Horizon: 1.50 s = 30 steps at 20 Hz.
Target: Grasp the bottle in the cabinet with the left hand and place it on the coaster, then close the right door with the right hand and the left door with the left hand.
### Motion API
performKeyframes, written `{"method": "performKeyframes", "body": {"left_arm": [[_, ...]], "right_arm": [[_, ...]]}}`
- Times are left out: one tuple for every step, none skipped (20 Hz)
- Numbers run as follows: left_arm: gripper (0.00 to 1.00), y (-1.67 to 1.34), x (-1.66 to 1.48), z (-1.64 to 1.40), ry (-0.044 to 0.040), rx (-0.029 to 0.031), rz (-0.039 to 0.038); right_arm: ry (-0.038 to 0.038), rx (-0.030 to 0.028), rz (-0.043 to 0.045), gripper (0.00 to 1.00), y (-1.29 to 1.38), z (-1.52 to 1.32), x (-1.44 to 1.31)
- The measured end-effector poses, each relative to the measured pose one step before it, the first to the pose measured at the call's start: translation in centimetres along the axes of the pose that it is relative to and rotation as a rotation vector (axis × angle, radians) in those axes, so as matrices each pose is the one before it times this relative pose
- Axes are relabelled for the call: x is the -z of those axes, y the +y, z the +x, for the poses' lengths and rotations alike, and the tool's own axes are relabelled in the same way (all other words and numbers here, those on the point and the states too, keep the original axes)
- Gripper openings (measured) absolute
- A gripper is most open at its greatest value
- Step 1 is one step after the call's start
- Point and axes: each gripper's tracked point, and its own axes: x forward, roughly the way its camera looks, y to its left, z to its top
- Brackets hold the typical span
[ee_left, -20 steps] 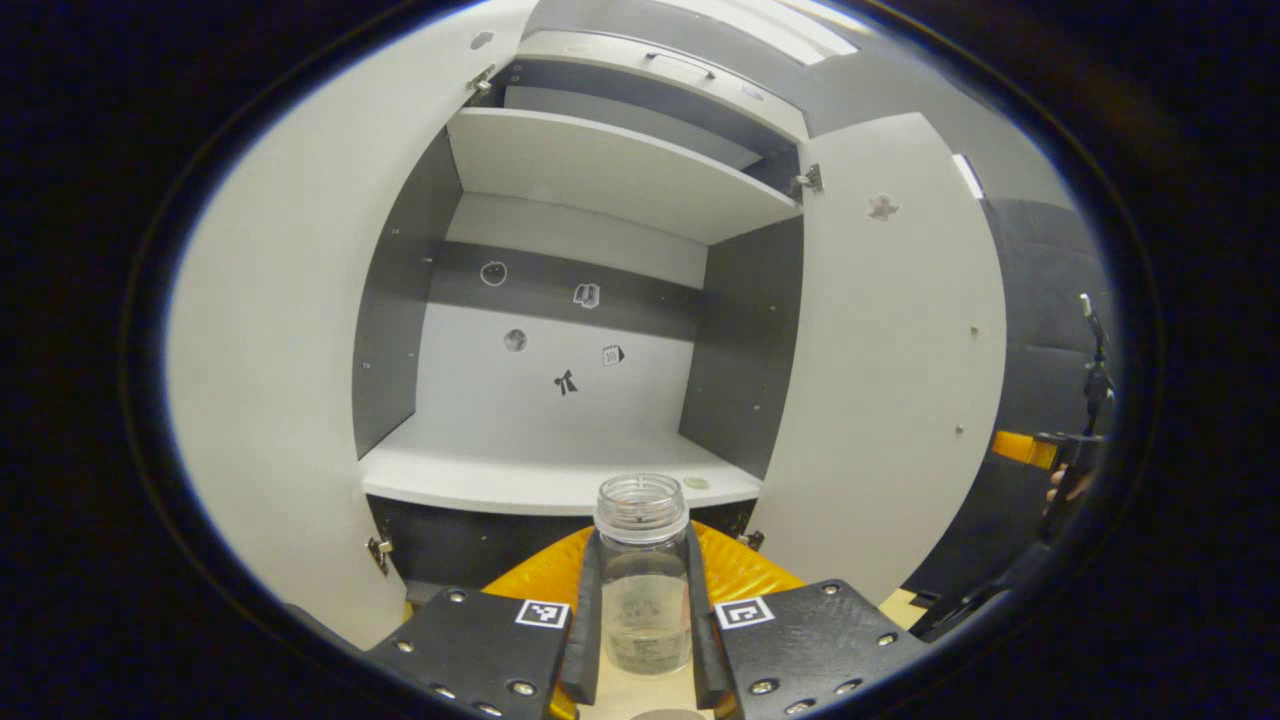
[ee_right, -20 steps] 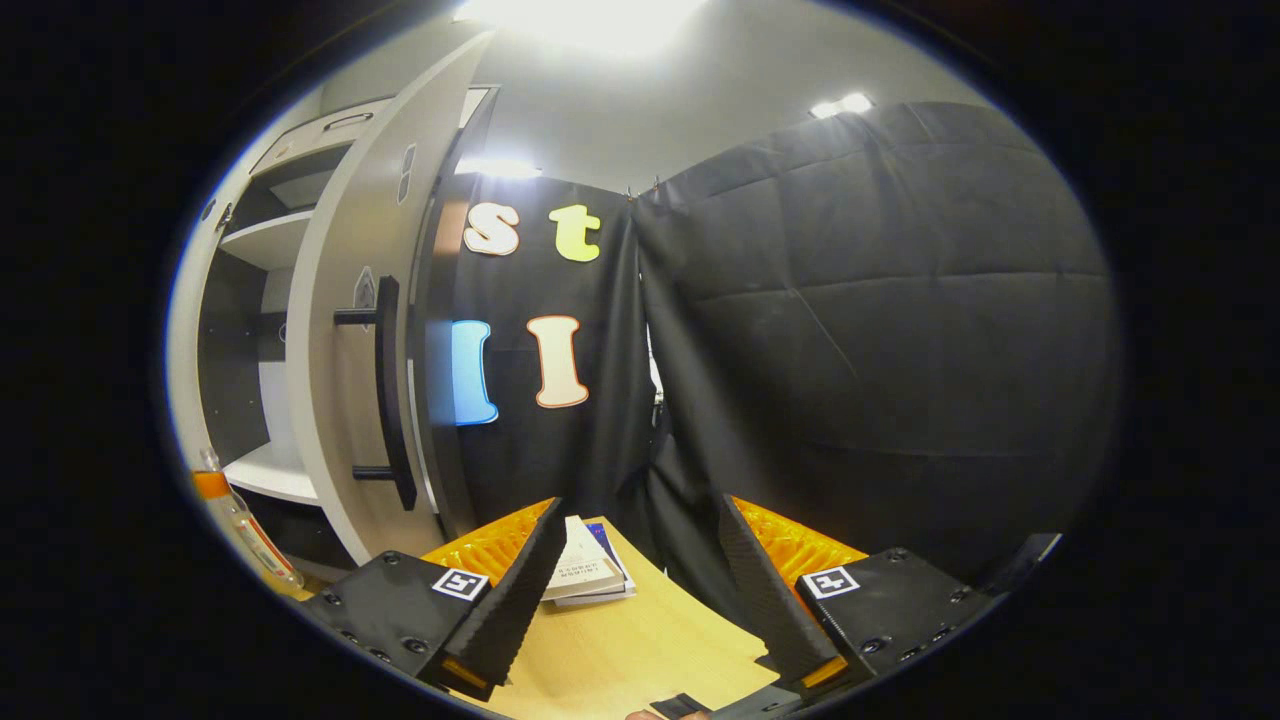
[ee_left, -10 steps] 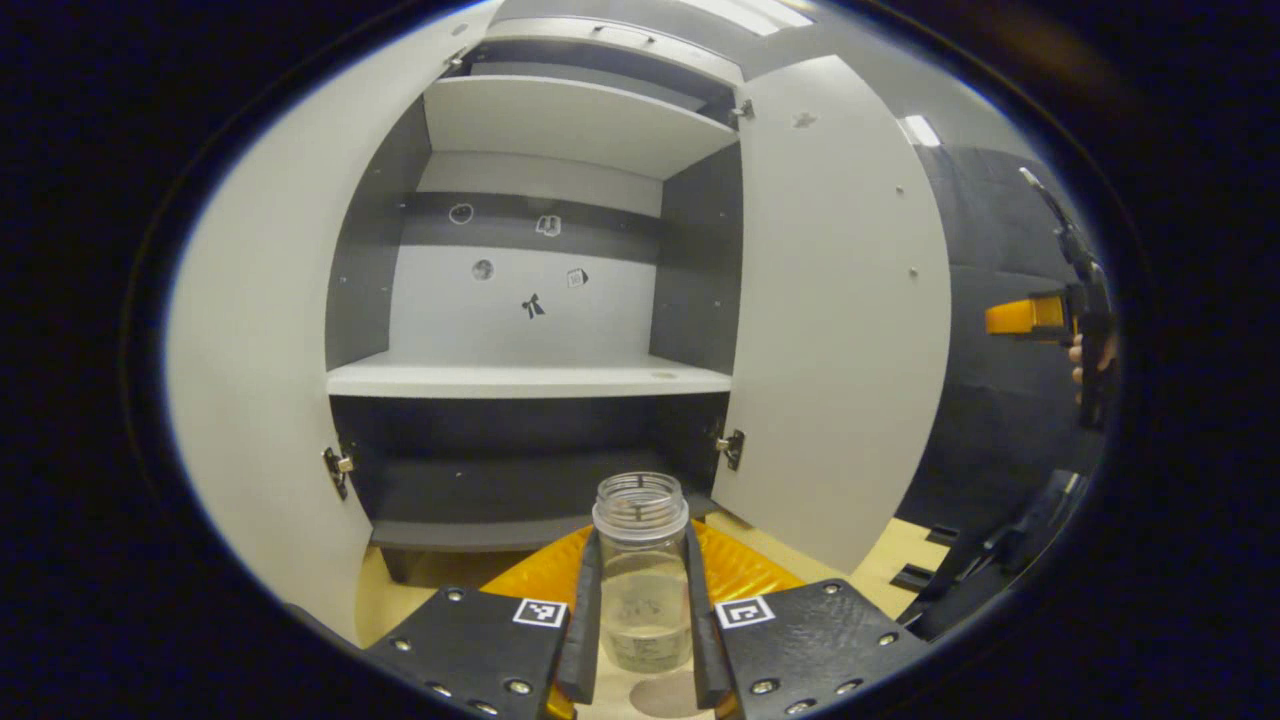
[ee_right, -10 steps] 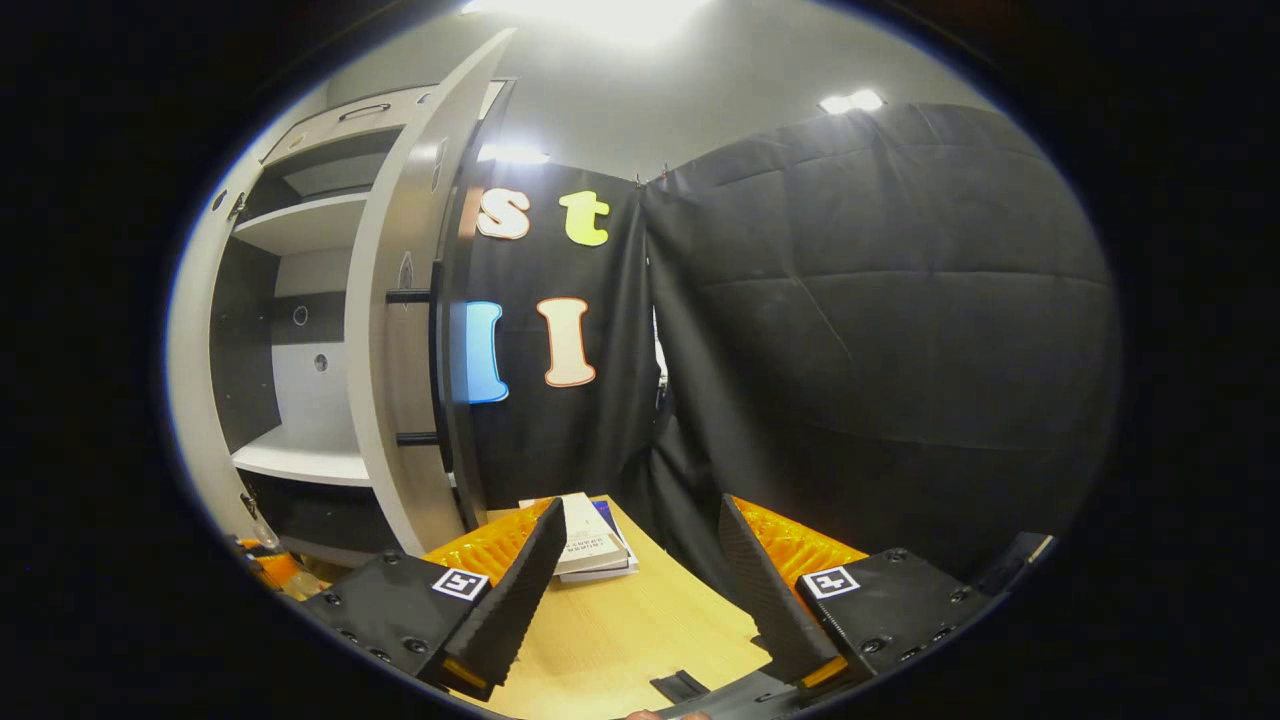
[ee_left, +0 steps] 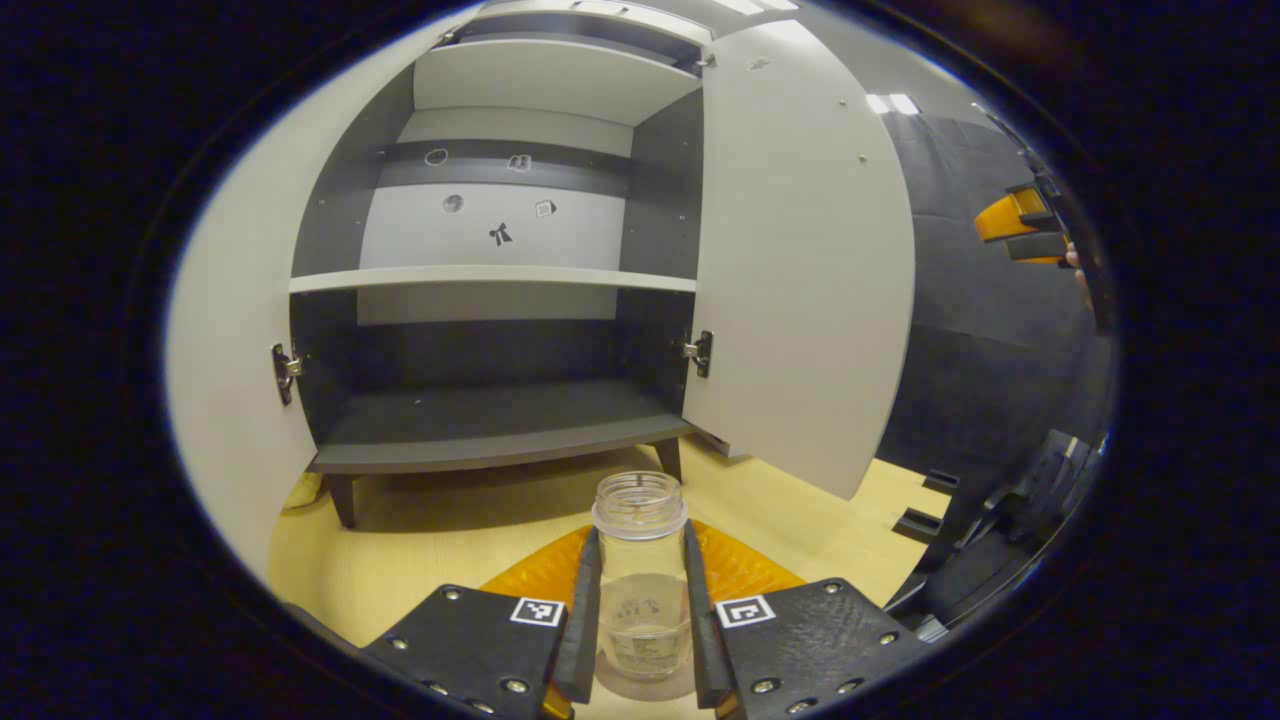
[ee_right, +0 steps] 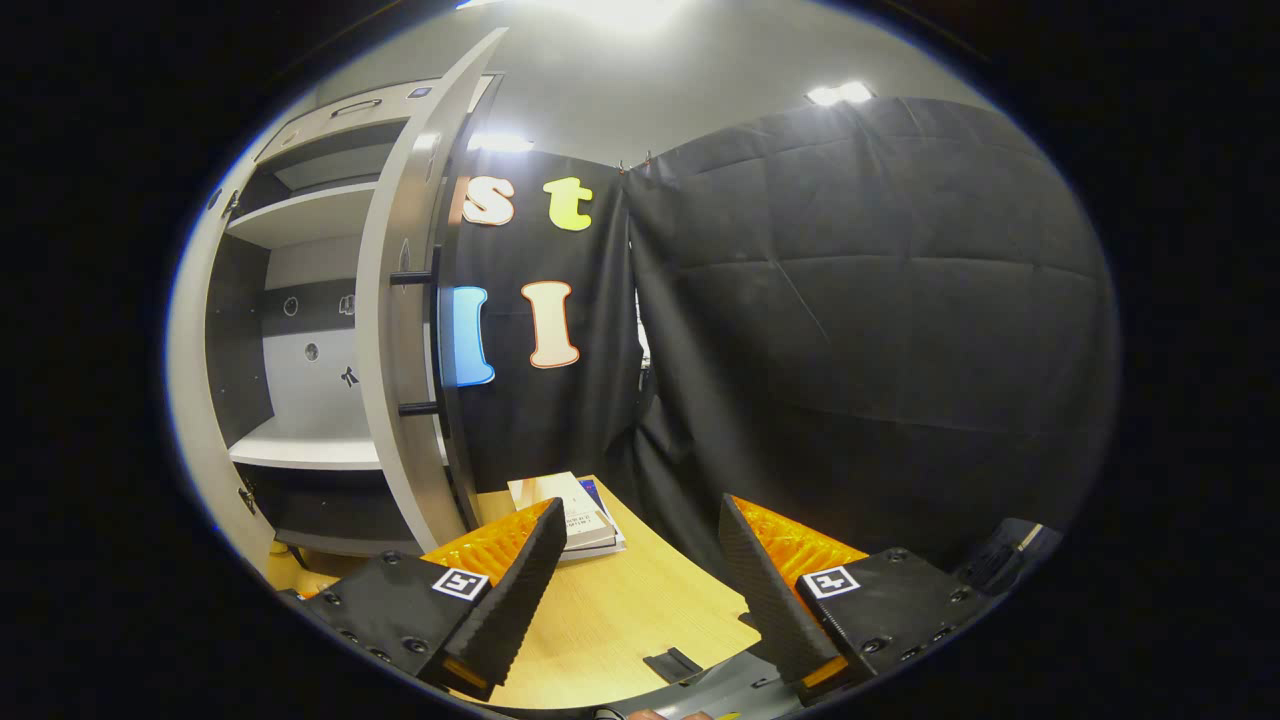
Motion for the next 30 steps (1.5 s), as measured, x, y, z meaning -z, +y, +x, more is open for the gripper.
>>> {"method": "performKeyframes", "body": {"left_arm": [[0.40, -0.116, 0.267, 0.000, -0.00390, 0.00194, 0.01139], [0.40, -0.132, 0.203, -0.119, -0.00567, -0.00014, 0.01296], [0.40, -0.173, 0.320, -0.090, -0.00325, 0.00061, 0.00659], [0.41, -0.093, 0.310, -0.336, -0.00014, -0.00260, 0.00166], [0.41, -0.034, -0.237, -0.222, -0.01629, -0.00093, 0.00407], [0.43, -0.124, 0.200, -0.167, -0.00285, -0.00255, 0.00489], [0.42, -0.061, 0.119, -0.180, 0.00115, -0.00344, 0.00174], [0.42, -0.019, 0.057, -0.141, 0.00009, -0.00363, -0.00123], [0.43, -0.051, -0.004, -0.176, 0.00027, -0.00211, -0.00333], [0.41, -0.078, 0.076, -0.179, -0.00056, 0.00011, -0.00274], [0.41, -0.070, -0.049, -0.077, -0.00067, 0.00115, 0.00062], [0.41, -0.206, 0.131, -0.014, 0.00236, 0.00534, -0.00383], [0.46, -0.180, 0.178, -0.224, 0.00994, 0.00691, -0.00656], [0.50, -0.025, 0.182, -0.128, 0.00748, 0.00017, -0.00255], [0.61, -0.027, -0.075, -0.105, 0.00347, -0.00012, -0.00172], [0.71, -0.121, -0.023, -0.220, 0.00269, 0.00091, -0.00150], [0.82, 0.050, -0.296, -0.297, -0.00066, -0.00555, -0.00008], [0.93, 0.090, -0.189, -0.235, 0.00149, -0.00287, -0.00095], [0.93, 0.001, -0.268, -0.330, 0.00384, -0.00282, -0.00192], [0.93, 0.257, -0.359, -0.475, 0.00433, -0.01293, -0.00366], [0.93, 0.385, -0.383, -0.560, 0.00611, -0.02045, -0.00637], [0.93, 0.414, -0.355, -0.743, 0.00620, -0.02422, -0.01234], [0.92, 0.212, -0.475, -0.863, 0.00675, -0.01888, -0.01622], [0.93, 0.340, -0.552, -1.020, 0.00136, -0.02319, -0.01434], [0.93, 0.391, -0.758, -1.047, -0.00345, -0.02644, -0.01054], [0.93, 0.478, -0.849, -1.119, -0.00733, -0.02806, -0.00642], [0.93, 0.427, -0.998, -1.022, -0.01348, -0.03231, -0.00054], [0.93, 0.654, -1.113, -0.996, -0.01527, -0.03905, 0.00124], [0.93, 0.586, -0.974, -0.940, -0.01117, -0.03897, -0.00372], [0.93, 0.541, -1.104, -0.997, -0.01238, -0.03651, -0.00937]], "right_arm": [[-0.00052, 0.00113, -0.00563, 0.94, 0.120, -0.145, -0.042], [-0.00068, 0.00060, -0.00571, 0.94, 0.104, -0.183, 0.011], [0.00229, -0.00132, -0.00386, 0.94, 0.193, -0.107, 0.024], [0.00387, -0.00215, -0.00177, 0.94, 0.110, -0.056, 0.200], [0.00511, -0.00089, -0.00035, 0.94, 0.199, -0.052, 0.025], [0.00465, 0.00432, -0.00189, 0.94, 0.009, -0.006, 0.050], [0.00276, 0.00505, -0.00290, 0.98, -0.014, -0.150, -0.065], [-0.00245, -0.00288, -0.00195, 0.94, 0.246, -0.138, -0.105], [-0.00275, -0.00335, -0.00324, 0.98, 0.250, -0.145, -0.124], [-0.00152, -0.00234, -0.00359, 0.98, 0.087, -0.117, 0.093], [0.00308, -0.00219, -0.00180, 0.98, 0.116, -0.046, 0.040], [0.00409, -0.00213, 0.00148, 0.94, 0.062, -0.203, 0.237], [0.00682, -0.00182, 0.00517, 0.94, 0.081, -0.109, 0.133], [0.00623, -0.00123, 0.00826, 0.98, -0.028, -0.154, 0.143], [0.00381, -0.00080, 0.00833, 0.98, 0.047, -0.193, -0.070], [-0.00040, 0.00007, 0.00564, 0.94, -0.004, -0.172, -0.020], [-0.00489, 0.00260, 0.00119, 0.94, -0.081, -0.104, -0.204], [-0.00388, 0.00241, -0.00096, 0.98, -0.253, 0.148, -0.024], [-0.00166, -0.00133, -0.00044, 0.94, -0.203, 0.158, -0.043], [-0.00146, -0.00177, 0.00215, 0.94, -0.223, 0.330, 0.032], [0.00016, -0.00330, 0.00474, 0.98, -0.163, 0.401, -0.078], [-0.00141, -0.00672, 0.00703, 0.94, -0.148, 0.714, -0.043], [0.00080, -0.00985, 0.00837, 0.98, -0.052, 0.767, -0.104], [0.00264, -0.01492, 0.00849, 0.94, 0.012, 0.813, 0.027], [0.00236, -0.01564, 0.00680, 0.98, 0.052, 0.696, -0.143], [-0.00023, -0.01639, 0.00409, 0.98, -0.109, 0.625, 0.025], [-0.00925, -0.01566, 0.00196, 0.98, -0.010, 0.572, -0.361], [-0.01127, -0.01437, -0.00056, 0.94, -0.031, 0.864, -0.467], [-0.00695, -0.01591, -0.00100, 0.98, 0.077, 0.766, -0.214], [-0.00225, -0.01967, 0.00087, 0.98, 0.095, 0.778, 0.105]]}}
